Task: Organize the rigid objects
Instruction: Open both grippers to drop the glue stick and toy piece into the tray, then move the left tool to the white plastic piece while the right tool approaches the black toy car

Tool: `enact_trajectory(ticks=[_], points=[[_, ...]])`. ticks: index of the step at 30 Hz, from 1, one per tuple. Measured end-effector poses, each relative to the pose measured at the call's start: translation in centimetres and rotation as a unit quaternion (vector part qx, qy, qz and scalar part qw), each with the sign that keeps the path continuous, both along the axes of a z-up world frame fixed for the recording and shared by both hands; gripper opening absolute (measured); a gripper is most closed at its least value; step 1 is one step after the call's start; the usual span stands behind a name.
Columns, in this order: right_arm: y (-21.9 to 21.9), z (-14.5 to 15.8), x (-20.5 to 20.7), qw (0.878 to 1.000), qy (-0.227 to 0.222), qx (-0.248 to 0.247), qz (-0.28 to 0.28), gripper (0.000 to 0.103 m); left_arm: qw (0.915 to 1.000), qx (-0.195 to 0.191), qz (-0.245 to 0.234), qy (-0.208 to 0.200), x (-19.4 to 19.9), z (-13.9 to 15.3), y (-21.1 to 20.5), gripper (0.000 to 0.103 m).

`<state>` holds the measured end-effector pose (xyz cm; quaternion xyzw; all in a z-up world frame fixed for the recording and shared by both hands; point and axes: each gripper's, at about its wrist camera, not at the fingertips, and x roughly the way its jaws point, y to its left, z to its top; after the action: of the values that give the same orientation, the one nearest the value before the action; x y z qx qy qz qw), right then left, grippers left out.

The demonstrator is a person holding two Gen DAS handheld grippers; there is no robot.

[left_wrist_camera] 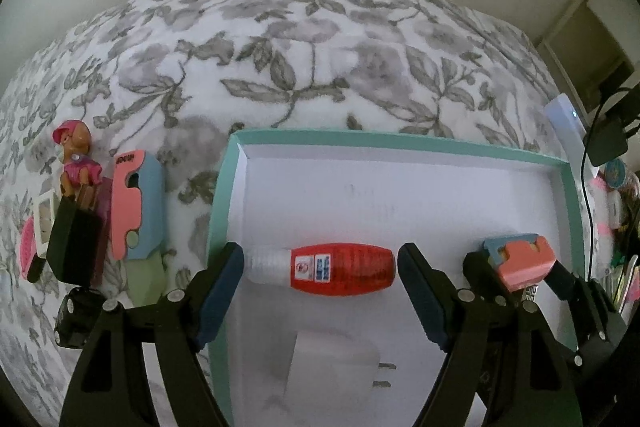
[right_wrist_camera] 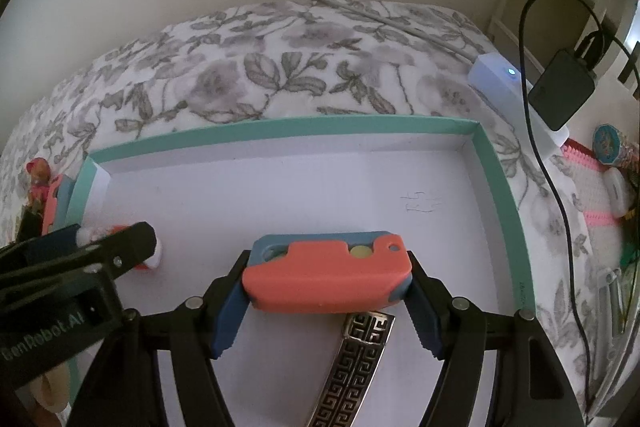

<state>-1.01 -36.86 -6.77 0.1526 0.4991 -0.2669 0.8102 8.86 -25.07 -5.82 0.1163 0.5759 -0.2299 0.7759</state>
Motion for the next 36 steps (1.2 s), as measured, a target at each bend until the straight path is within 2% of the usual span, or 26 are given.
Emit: enact_trajectory(ticks=[2,8,11,15,19,20,21,22,24,36], points=[[0.0,0.0,0.1,1.000,0.004,0.001,0.000,0.074,1.0000,-0.001,0.001,0.006,0.0,-0.1,0.0,0.086],[0.1,0.0,0.5,1.000,0.027,0.006,-0.001,0.076,0.9999,0.004,0.004,0.012,0.0,0.5,0.4,0.086],[0.1,0.3,0.5,0.999,0.035,0.006,-0.004,0.083,1.0000,0.007,0.004,0.001,-0.1,1.5,0.6,0.086],[0.1,1.1,0.5,0.999,0.031,0.019,-0.004,0.085,0.9998,0.004,0.009,-0.016,0.0,2.9,1.0,0.087],[0.4,2.4,0.7,1.000,0.025,0.010,-0.001,0.086,0.9992,-0.009,0.024,-0.030,0.4,4.2,1.8,0.088],[0.3,2.7,0.7,1.000,0.024,0.008,0.000,0.086,0.9990,-0.012,0.028,-0.034,0.5,4.4,1.9,0.091],[0.4,3.0,0.7,1.000,0.021,0.007,-0.001,0.089,0.9985,-0.015,0.035,-0.038,0.7,4.6,2.2,0.099],[0.4,3.4,0.7,1.000,0.016,0.004,-0.002,0.098,0.9980,-0.019,0.043,-0.043,1.0,4.8,2.6,0.101],[0.4,4.0,0.7,1.000,0.009,0.000,-0.003,0.103,0.9970,-0.022,0.058,-0.047,1.3,5.1,3.3,0.101],[1.6,5.3,1.5,1.000,-0.001,0.012,-0.002,0.103,0.9940,-0.034,0.098,-0.036,3.0,5.7,7.1,0.101]])
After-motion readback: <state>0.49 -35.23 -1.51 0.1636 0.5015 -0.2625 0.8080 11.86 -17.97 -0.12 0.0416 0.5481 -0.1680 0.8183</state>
